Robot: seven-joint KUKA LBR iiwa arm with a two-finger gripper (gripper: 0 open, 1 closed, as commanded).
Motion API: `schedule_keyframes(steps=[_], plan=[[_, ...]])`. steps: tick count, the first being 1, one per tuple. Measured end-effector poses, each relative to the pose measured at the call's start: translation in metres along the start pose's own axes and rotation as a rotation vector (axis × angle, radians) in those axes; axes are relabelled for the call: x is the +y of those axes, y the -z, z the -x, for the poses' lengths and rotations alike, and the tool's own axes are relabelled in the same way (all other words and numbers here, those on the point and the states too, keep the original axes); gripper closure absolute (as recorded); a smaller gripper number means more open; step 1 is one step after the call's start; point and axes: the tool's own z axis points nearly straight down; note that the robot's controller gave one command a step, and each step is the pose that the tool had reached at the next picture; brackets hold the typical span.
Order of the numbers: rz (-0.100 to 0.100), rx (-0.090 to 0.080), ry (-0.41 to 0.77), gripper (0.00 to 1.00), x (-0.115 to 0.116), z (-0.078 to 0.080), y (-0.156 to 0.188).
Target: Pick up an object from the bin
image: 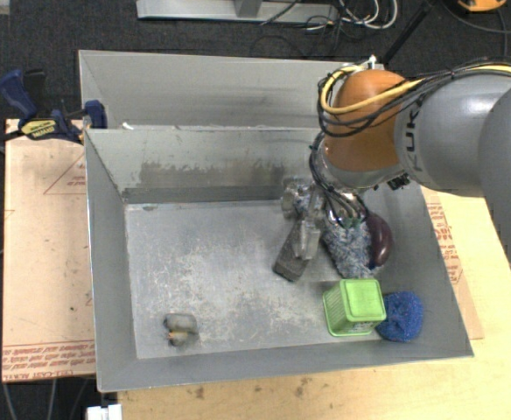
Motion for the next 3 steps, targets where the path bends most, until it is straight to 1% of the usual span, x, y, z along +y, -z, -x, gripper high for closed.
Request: schedule_keyframes(steps=[1,2,3], plan=[[-0.002,0.000,-0.189,1.00,-0.037,-0.009,0.017],[-0.002,0.000,-0.189,1.00,-0.037,-0.009,0.017],[-0.002,0.004,-0.191,1.00,-0.037,-0.020,0.038]])
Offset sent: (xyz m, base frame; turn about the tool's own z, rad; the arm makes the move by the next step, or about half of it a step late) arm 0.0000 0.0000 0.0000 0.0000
